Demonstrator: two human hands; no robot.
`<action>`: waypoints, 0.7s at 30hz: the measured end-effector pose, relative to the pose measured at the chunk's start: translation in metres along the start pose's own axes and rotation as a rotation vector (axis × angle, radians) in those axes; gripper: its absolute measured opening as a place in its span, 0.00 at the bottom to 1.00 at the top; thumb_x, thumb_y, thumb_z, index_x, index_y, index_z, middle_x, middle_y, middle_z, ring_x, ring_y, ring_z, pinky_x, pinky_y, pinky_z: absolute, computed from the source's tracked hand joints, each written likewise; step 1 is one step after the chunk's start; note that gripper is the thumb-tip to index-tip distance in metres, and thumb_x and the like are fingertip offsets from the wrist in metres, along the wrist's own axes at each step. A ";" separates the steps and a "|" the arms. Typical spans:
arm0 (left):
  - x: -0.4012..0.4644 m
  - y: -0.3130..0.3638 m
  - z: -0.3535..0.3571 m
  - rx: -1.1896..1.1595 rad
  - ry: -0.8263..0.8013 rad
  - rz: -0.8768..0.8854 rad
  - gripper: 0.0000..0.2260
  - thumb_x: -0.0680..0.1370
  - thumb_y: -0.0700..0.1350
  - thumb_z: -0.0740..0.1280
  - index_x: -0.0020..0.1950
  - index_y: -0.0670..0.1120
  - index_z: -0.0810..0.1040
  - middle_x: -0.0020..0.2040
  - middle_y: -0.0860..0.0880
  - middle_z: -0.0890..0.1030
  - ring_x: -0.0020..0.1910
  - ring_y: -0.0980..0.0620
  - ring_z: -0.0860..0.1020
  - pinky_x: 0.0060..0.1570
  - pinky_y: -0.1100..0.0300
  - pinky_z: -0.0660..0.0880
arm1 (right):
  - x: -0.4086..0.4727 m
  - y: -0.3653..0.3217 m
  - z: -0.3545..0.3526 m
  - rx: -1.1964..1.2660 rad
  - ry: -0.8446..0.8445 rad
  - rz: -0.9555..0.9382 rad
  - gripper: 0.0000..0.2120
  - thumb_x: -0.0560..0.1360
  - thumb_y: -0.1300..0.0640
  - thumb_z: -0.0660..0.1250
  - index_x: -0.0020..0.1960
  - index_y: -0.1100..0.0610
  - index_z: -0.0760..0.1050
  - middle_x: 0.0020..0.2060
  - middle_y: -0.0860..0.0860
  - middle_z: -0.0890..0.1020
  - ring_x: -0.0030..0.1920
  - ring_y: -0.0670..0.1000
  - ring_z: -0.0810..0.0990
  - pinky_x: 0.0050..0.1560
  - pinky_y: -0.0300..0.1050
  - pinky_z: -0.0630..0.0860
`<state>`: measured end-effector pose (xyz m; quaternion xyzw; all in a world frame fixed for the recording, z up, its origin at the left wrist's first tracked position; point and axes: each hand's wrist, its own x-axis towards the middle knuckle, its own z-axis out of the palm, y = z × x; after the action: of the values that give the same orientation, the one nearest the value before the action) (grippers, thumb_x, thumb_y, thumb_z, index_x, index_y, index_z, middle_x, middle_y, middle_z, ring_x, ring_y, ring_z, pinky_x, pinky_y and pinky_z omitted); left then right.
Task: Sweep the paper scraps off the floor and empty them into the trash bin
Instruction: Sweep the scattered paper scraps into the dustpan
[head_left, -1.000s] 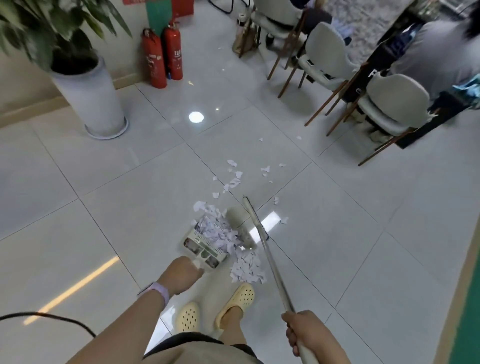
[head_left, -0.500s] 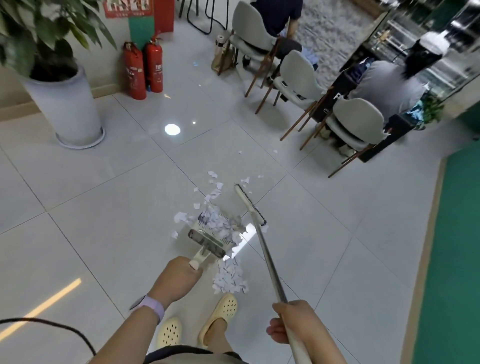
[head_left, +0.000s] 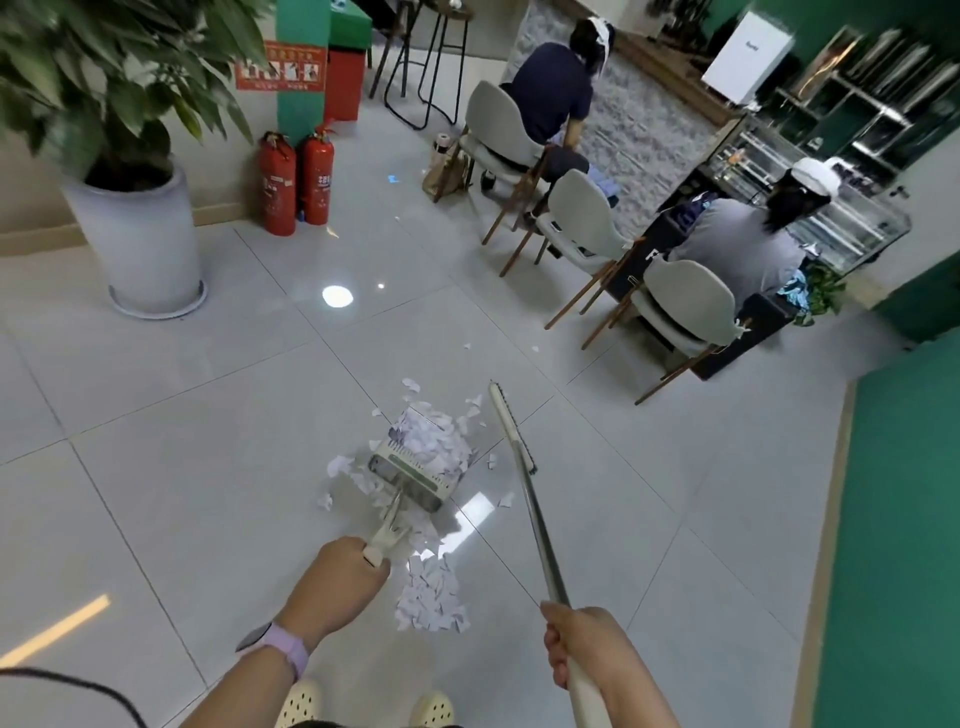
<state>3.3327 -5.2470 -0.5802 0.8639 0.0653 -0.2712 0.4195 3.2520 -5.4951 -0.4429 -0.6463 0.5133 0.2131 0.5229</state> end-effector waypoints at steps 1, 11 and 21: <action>-0.001 0.000 0.000 0.019 0.000 0.007 0.14 0.78 0.51 0.67 0.39 0.41 0.76 0.38 0.47 0.78 0.34 0.51 0.76 0.30 0.61 0.67 | 0.001 0.000 -0.001 -0.024 -0.002 -0.021 0.16 0.78 0.64 0.67 0.32 0.64 0.70 0.24 0.56 0.70 0.19 0.50 0.65 0.21 0.37 0.63; -0.033 0.009 0.048 0.138 0.105 0.045 0.16 0.77 0.54 0.64 0.35 0.45 0.72 0.33 0.48 0.76 0.28 0.52 0.70 0.27 0.60 0.62 | 0.018 0.007 -0.041 -0.175 -0.119 -0.119 0.16 0.77 0.63 0.66 0.32 0.62 0.70 0.24 0.56 0.70 0.20 0.50 0.65 0.24 0.37 0.63; -0.069 0.053 0.152 0.014 0.270 -0.079 0.16 0.76 0.53 0.67 0.33 0.45 0.72 0.29 0.48 0.77 0.31 0.47 0.76 0.31 0.56 0.68 | 0.023 0.025 -0.159 -0.487 -0.290 -0.221 0.13 0.74 0.57 0.65 0.33 0.61 0.72 0.26 0.57 0.73 0.26 0.53 0.69 0.27 0.41 0.67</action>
<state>3.2298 -5.3888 -0.5841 0.8921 0.1533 -0.1695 0.3897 3.1969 -5.6456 -0.4155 -0.7674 0.2935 0.3618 0.4404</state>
